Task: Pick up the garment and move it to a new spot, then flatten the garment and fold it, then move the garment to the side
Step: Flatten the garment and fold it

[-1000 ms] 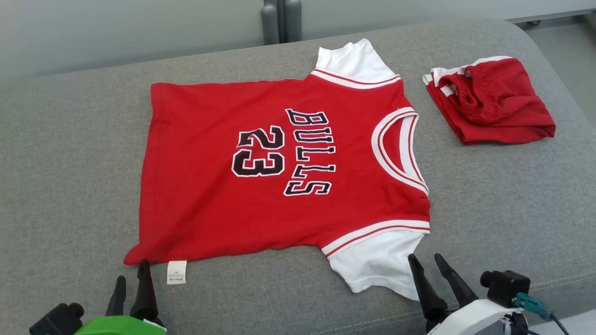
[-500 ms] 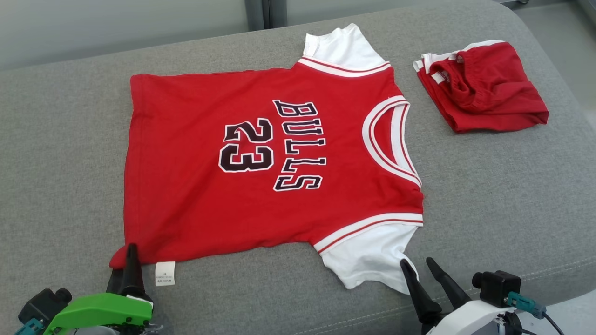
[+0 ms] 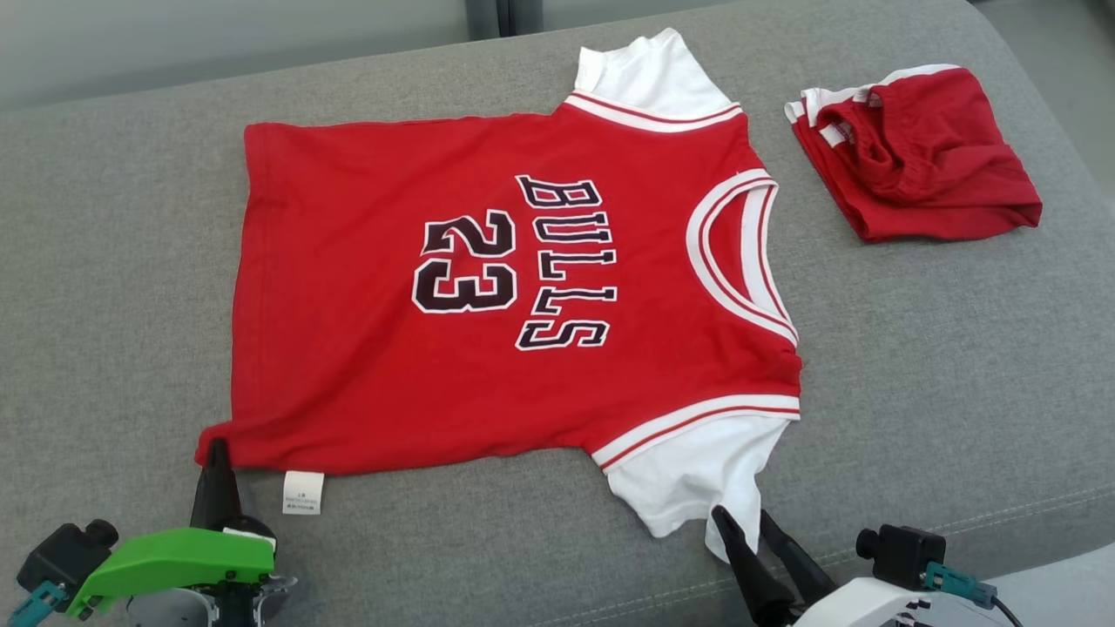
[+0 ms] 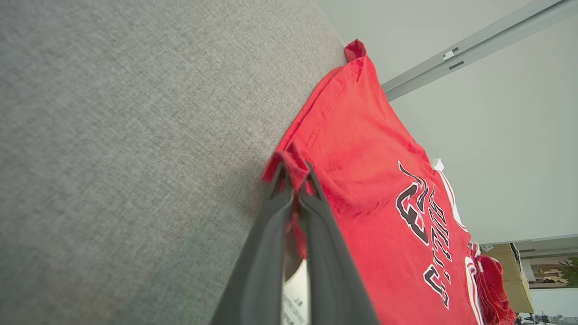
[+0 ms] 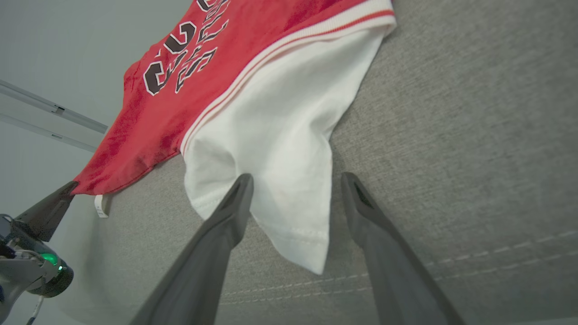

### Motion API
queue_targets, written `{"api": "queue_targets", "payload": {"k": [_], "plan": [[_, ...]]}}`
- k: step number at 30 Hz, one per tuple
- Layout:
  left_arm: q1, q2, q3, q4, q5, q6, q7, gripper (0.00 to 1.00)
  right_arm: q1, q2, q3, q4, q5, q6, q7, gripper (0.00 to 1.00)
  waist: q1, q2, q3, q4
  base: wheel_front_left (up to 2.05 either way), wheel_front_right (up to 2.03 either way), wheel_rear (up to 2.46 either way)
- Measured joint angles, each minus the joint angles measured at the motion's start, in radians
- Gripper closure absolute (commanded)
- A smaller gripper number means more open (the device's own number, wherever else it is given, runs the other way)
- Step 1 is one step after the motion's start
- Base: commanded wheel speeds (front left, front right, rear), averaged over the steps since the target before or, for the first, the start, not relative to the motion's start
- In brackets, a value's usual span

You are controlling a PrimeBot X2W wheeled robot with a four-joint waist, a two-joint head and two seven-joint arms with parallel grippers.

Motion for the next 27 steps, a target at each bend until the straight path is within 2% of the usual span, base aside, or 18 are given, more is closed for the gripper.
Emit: {"api": "queue_targets", "payload": {"k": [8,9,10,11,12,13,14,19,27], "plan": [[-0.010,0.000,-0.003,0.002,0.000,-0.016,-0.010,1.00,0.001,-0.010,0.026,-0.006,0.115,0.000,0.005,0.00,0.0000,0.0000,0.012,0.011,0.00,0.00,0.00],[-0.011,0.000,-0.004,0.002,0.000,-0.017,-0.014,1.00,0.001,-0.017,0.034,-0.007,0.118,0.000,0.005,0.10,0.0000,0.0000,0.013,0.012,0.00,0.00,0.00],[-0.011,0.000,-0.005,0.003,0.000,-0.017,-0.015,1.00,0.001,-0.027,0.041,-0.009,0.121,0.000,0.005,0.26,0.0000,0.0000,0.014,0.013,0.00,0.00,0.00],[-0.011,0.000,-0.005,0.003,0.000,-0.017,-0.015,1.00,0.001,-0.027,0.041,-0.009,0.121,0.000,0.005,0.58,0.0000,0.0000,0.014,0.013,0.00,0.00,0.00],[-0.011,0.000,-0.006,0.003,0.001,-0.017,-0.016,1.00,0.001,-0.035,0.048,-0.012,0.126,0.000,0.006,0.72,0.0000,0.0000,0.014,0.014,0.00,0.00,0.00],[-0.012,0.000,-0.007,0.004,0.003,-0.017,-0.017,1.00,0.001,-0.051,0.062,-0.018,0.132,0.000,0.006,0.92,0.0000,0.0000,0.016,0.015,0.00,0.00,0.00],[-0.012,0.000,-0.007,0.004,0.003,-0.017,-0.017,1.00,0.001,-0.051,0.062,-0.018,0.132,0.000,0.006,1.00,0.0000,0.0000,0.016,0.015,0.00,0.00,0.00],[-0.015,0.000,-0.006,0.005,0.007,-0.026,-0.021,1.00,-0.001,-0.097,0.097,-0.071,0.156,0.000,0.008,1.00,0.0000,0.0000,0.017,0.014,0.00,0.00,0.00],[-0.033,0.000,0.009,-0.013,0.020,-0.042,-0.040,1.00,-0.036,-0.171,0.132,-0.242,0.253,0.000,-0.007,1.00,0.0000,0.0000,0.009,-0.005,0.00,0.00,0.00]]}}
